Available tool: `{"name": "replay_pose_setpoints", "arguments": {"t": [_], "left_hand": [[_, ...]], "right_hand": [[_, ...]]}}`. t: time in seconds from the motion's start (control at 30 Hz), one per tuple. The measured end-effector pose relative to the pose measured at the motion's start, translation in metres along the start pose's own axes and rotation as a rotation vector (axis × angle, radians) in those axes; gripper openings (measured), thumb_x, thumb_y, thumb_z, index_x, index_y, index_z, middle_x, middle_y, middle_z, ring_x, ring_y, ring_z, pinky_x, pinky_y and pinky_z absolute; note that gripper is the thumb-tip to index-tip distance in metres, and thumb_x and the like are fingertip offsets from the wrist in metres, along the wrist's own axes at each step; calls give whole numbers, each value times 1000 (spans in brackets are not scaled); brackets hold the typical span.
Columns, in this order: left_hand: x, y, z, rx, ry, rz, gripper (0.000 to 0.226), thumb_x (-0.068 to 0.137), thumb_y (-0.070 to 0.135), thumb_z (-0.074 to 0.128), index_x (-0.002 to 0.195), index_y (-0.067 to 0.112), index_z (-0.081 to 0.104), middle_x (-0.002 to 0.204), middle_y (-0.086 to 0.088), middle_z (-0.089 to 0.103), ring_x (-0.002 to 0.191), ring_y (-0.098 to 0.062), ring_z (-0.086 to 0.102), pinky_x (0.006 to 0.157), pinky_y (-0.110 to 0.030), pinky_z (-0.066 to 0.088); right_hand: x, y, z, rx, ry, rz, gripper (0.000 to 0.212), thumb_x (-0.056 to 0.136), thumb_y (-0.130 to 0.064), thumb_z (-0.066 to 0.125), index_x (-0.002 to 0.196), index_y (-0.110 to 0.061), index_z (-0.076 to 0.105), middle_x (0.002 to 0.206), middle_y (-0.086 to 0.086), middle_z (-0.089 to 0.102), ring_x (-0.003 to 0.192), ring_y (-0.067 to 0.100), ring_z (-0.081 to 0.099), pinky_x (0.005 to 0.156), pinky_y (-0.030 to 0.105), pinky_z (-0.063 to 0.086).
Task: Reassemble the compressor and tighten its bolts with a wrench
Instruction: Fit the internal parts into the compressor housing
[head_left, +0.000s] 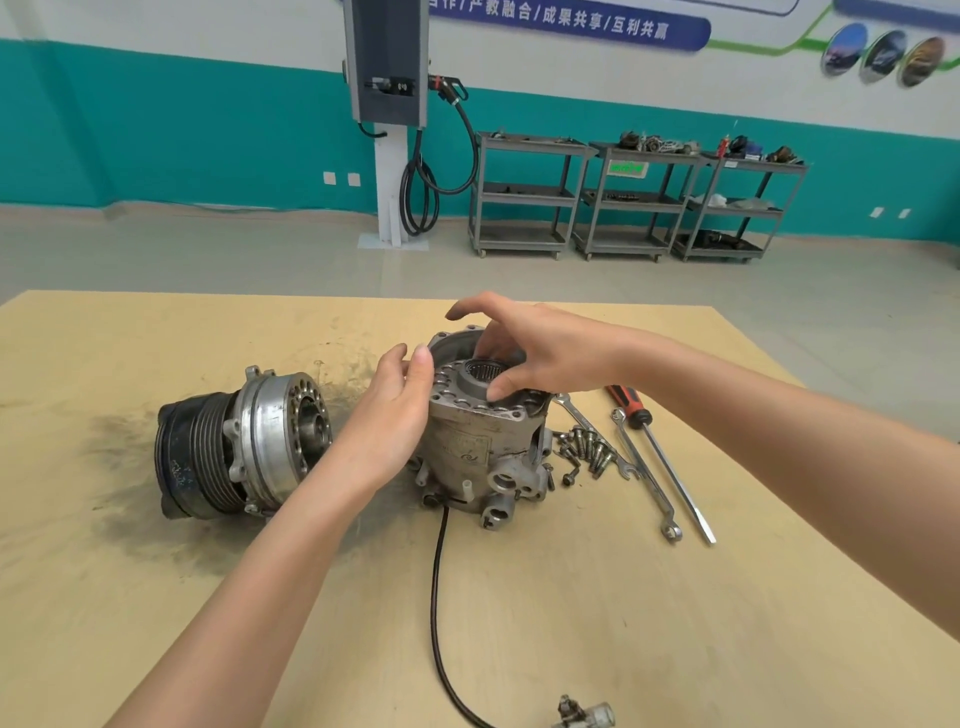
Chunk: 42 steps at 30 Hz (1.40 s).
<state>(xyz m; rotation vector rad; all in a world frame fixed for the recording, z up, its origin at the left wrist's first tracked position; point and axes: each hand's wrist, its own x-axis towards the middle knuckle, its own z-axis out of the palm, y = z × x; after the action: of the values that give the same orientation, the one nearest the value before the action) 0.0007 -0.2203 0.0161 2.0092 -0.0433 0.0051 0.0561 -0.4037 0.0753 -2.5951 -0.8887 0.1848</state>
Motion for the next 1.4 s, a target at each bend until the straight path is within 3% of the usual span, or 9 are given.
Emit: {"name": "replay_pose_setpoints", "arguments": {"t": [0.2,0.53,0.83,0.93,1.07,1.2,1.4], "left_hand": [[5,-4,-3,-33,13,5,66,98,58,18,155,26,13,162,7,18,147,-13,17,109,-29,18],[2,-5,-4,0,-4,4,67,97,60,16,156,28,11,162,7,17,147,-14,17,112,-33,17],[1,-5,-3,-11,-20,1,67,97,60,16,156,29,8,162,7,15,147,-12,16,107,-28,18],[1,-6,-3,-5,-21,3,68,97,59,16,156,28,8,162,7,15,147,-13,16,109,-29,17],[1,-6,-2,-11,-17,11,67,97,58,17,156,27,8,162,7,16,146,-11,17,99,-23,16],[1,-7,-1,-1,-5,24,66,98,57,17,156,26,9,161,8,18,145,-10,18,98,-21,15],[2,-8,-1,-21,-14,20,65,98,56,18,155,27,9,161,7,18,146,-11,19,101,-22,16]], "right_hand": [[5,-4,-21,-91,-17,-48,81,85,-23,74,148,-29,23,126,5,61,107,10,54,87,22,38],[-5,-2,-23,-121,-39,-86,81,85,-16,75,147,-30,25,132,3,59,121,15,54,103,30,42],[-5,-2,-27,-219,-97,-114,83,85,-7,73,147,-34,24,134,1,56,124,16,51,104,35,44],[-4,1,-28,-179,-110,-111,83,85,-7,73,148,-32,25,136,0,56,127,12,49,106,32,40],[-3,4,-29,-146,-137,-132,82,85,-6,72,148,-29,25,137,0,56,129,9,48,109,29,39],[-2,9,-35,-69,-142,-130,83,86,-5,71,149,-29,23,138,0,56,129,3,47,103,8,34],[0,9,-34,-10,-209,-133,82,89,-1,66,150,-27,20,145,4,51,135,9,45,114,25,34]]}}
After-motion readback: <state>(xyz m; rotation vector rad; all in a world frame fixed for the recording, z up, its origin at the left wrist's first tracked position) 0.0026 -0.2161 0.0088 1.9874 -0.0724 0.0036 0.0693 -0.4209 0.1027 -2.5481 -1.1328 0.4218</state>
